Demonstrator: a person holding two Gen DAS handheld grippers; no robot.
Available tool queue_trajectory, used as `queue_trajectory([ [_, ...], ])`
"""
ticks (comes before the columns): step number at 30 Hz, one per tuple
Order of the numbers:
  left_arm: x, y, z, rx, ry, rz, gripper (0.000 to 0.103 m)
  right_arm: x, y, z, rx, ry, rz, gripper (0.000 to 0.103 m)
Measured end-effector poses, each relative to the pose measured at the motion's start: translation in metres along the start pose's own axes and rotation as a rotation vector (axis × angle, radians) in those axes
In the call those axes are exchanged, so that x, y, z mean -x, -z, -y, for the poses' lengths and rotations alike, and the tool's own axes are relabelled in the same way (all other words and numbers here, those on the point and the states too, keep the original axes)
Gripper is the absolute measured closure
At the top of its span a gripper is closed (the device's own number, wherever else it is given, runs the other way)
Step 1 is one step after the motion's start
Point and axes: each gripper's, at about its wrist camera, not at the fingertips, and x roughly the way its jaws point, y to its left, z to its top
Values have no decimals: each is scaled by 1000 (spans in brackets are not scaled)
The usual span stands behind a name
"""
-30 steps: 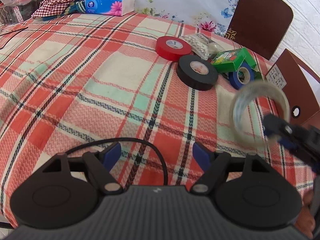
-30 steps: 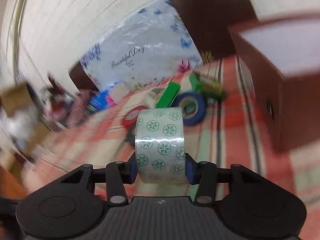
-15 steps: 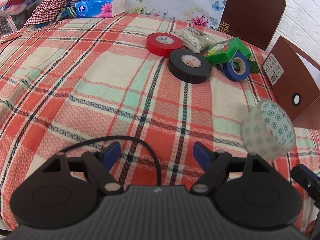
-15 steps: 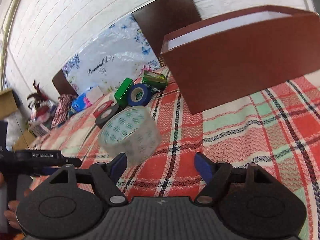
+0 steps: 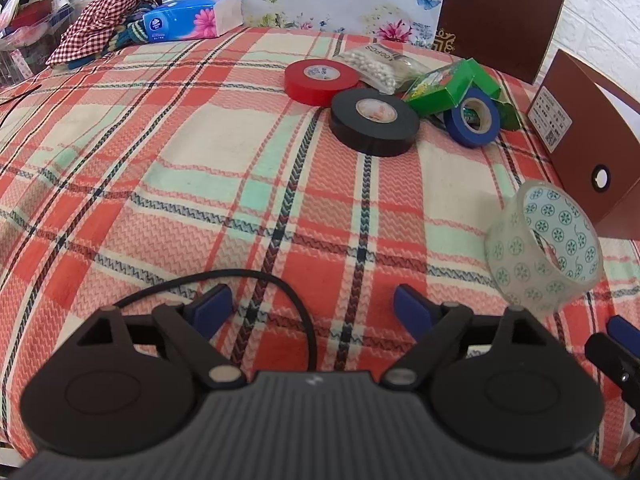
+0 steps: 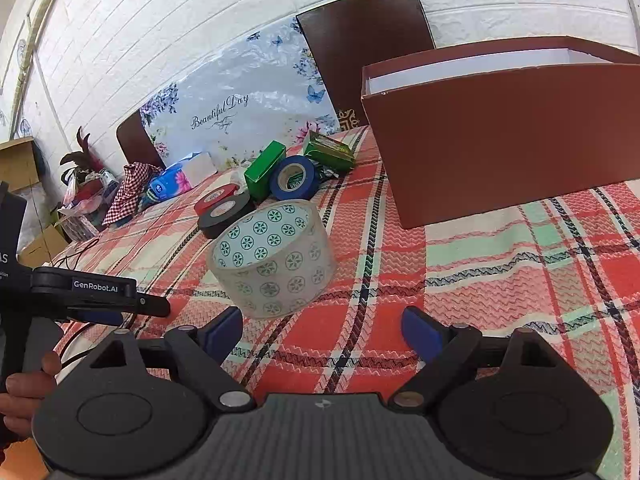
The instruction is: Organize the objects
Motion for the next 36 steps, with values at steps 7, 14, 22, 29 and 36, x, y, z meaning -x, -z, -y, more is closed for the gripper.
queue_trajectory([
  [7,-2,0,3,-9,-3,4,10,-3,0,-2,13,-2,-2,13],
  [14,-3,-1,1,-7,8,7,9,-5,1,-6,36,10,-7,11],
  [22,-3,-6,-3,7,49,-2,9,-9,1,-13,78,40,-19,11],
  [29,9,-35,20,-1,282,-1,13,-16,2,-24,147,73,-45,7],
  [36,-3,-46,80,-170,335,-25,40,-42,-14,-36,211,71,-77,7],
])
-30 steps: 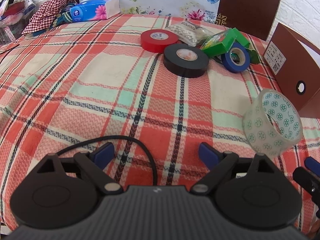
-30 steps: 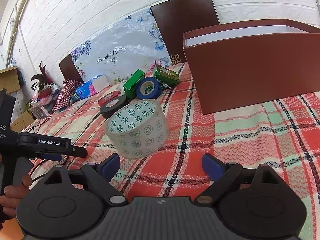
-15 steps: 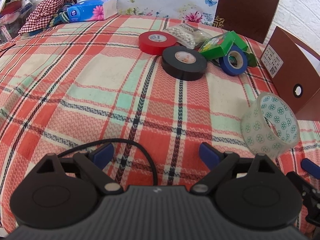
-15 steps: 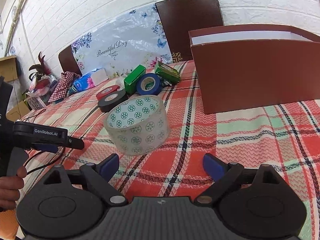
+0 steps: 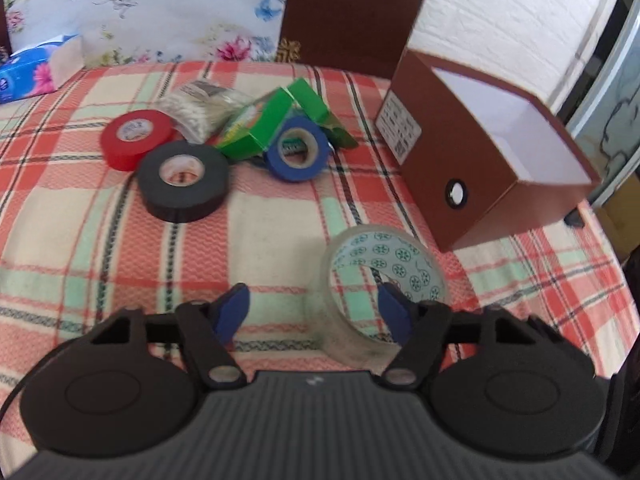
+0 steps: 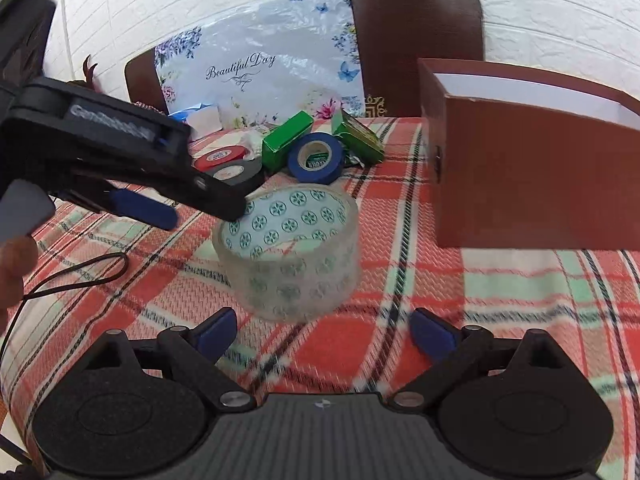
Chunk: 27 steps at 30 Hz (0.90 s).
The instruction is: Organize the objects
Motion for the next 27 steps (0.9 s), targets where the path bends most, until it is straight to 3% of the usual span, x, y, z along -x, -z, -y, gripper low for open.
queue_trajectory([
  [2,-14,-1,2,4,-2,-44,51,-10,-7,-4,22,-16,0,8],
  [4,-27,2,2,2,-4,-75,69,-23,-15,-11,62,-28,0,9],
  [8,-15,2,10,-53,-72,-28,76,-39,-23,-22,126,-32,12,14],
  [10,2,-3,14,-59,-51,12,76,-28,-20,-26,151,-20,74,14],
  [15,41,-29,51,-136,1,170,76,16,-23,-26,174,80,333,14],
  [19,44,-62,97,-223,63,250,76,39,-44,-1,126,184,481,14],
  [22,33,-81,133,-287,83,297,75,46,-62,26,99,260,542,14],
  [23,25,-86,142,-300,89,305,73,46,-67,37,87,287,556,14],
  [25,5,-94,158,-317,78,298,45,40,-78,56,61,330,556,13],
  [27,-16,-94,166,-331,-16,307,44,19,-87,75,61,359,490,9],
])
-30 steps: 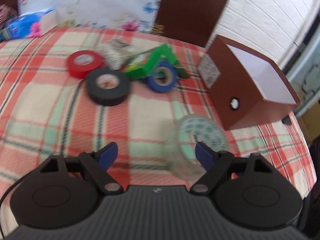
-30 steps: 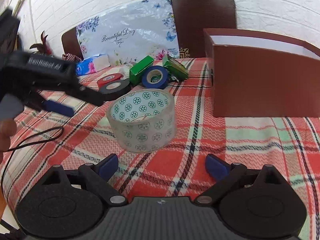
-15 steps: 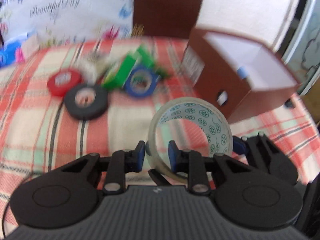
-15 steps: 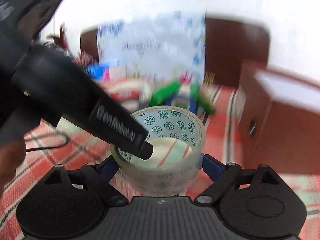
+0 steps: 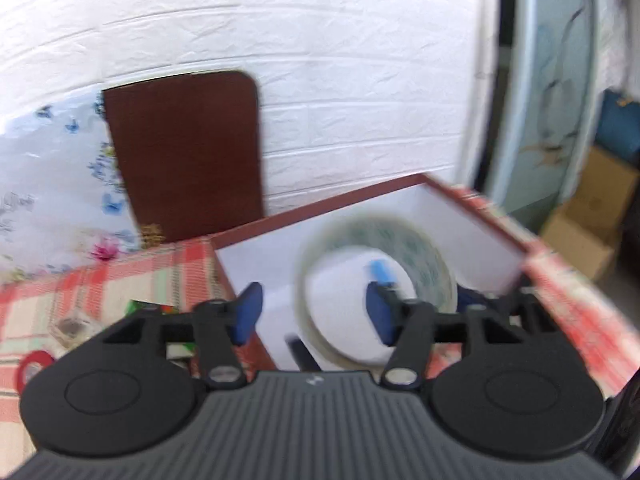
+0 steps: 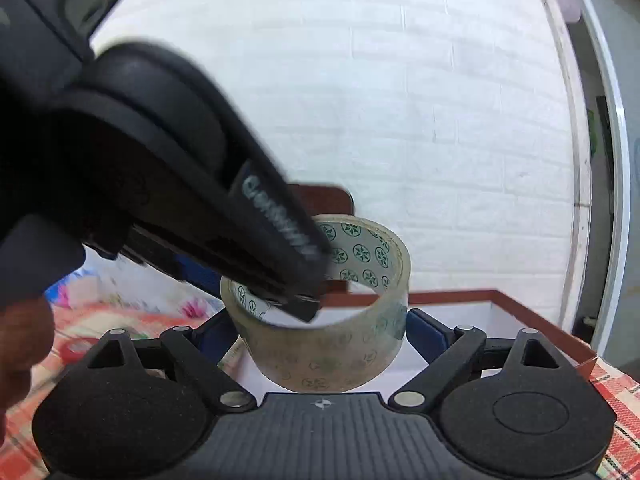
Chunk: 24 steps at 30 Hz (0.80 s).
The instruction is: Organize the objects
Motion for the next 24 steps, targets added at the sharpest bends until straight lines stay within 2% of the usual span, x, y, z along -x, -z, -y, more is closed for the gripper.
queue_trajectory([
  [1,-3,3,2,-8,-44,-10,44,-14,4,2,22,12,-61,5],
  [2,-1,8,0,3,-50,-12,44,-23,9,5,33,35,-110,6],
  [3,6,13,-6,23,-25,0,44,-23,13,9,8,49,-107,6],
  [4,14,19,-11,36,-10,15,44,-16,16,14,-26,56,-81,4],
  [6,34,35,-24,52,-30,41,42,0,22,15,-50,70,-17,5],
  [9,61,67,-59,119,-51,28,39,21,26,13,-75,93,79,5],
  [13,73,126,-122,205,-218,-90,39,39,29,-13,-13,-20,97,5],
  [15,77,157,-162,292,-326,-162,39,39,33,-34,30,-133,52,8],
  [17,86,184,-200,392,-403,-199,39,38,38,-59,62,-245,-8,11],
  [20,98,210,-245,453,-538,-200,39,18,40,-93,88,-371,-116,21],
  [21,101,219,-258,463,-575,-188,31,20,44,-103,94,-397,-150,23],
  [22,107,228,-267,462,-596,-144,20,14,45,-112,100,-416,-180,26],
  [23,109,235,-275,460,-612,-110,16,10,49,-121,106,-431,-209,28],
  [24,113,240,-283,505,-586,-73,15,11,50,-130,108,-446,-233,29],
])
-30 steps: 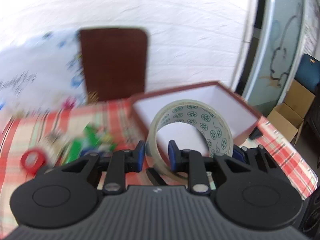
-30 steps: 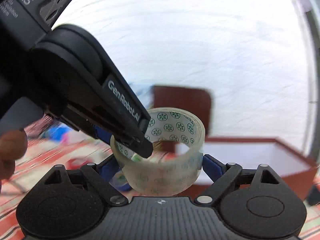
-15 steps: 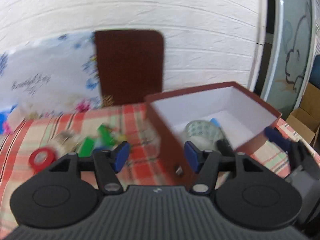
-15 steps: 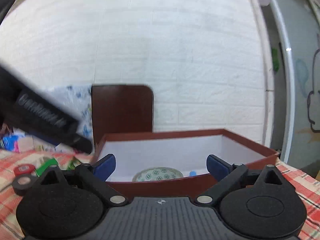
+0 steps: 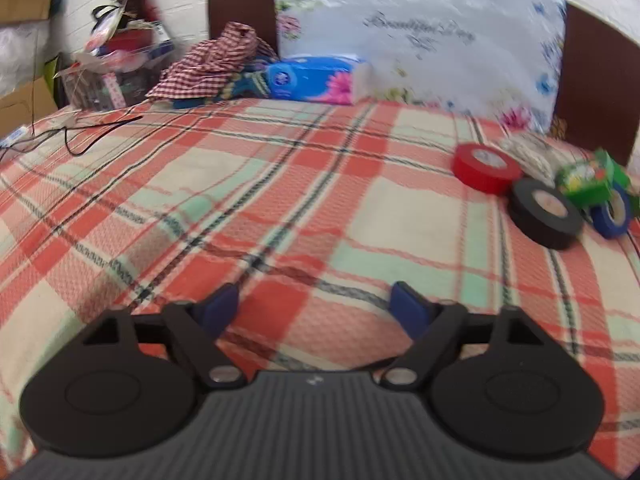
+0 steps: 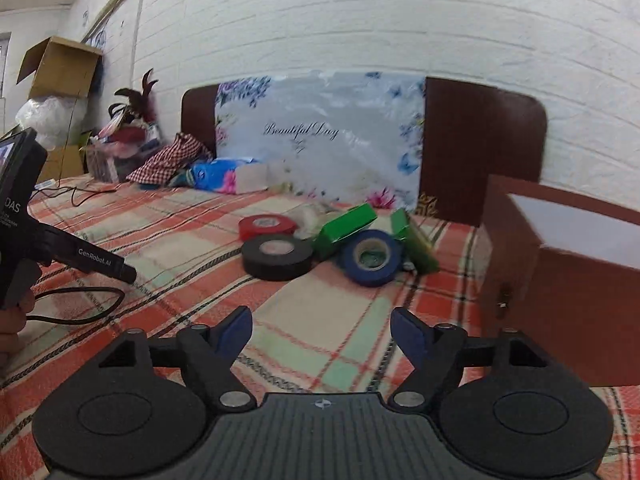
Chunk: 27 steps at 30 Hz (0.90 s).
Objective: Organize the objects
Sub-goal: 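Grasp the black electrical tape roll with the right gripper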
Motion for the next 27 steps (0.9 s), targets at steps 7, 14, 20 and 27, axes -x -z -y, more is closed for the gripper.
queue_trajectory([
  [7,-5,-3,14,-57,46,9,11,-56,-15,-28,-1,-43,-144,30],
  [14,-1,1,8,-33,99,19,9,-131,-43,-39,6,-26,-199,17],
  [20,-1,1,8,-30,100,19,8,-153,-52,-35,-20,-15,-206,27],
  [27,-2,0,11,-51,86,15,8,-112,-33,-28,-22,-20,-200,27],
])
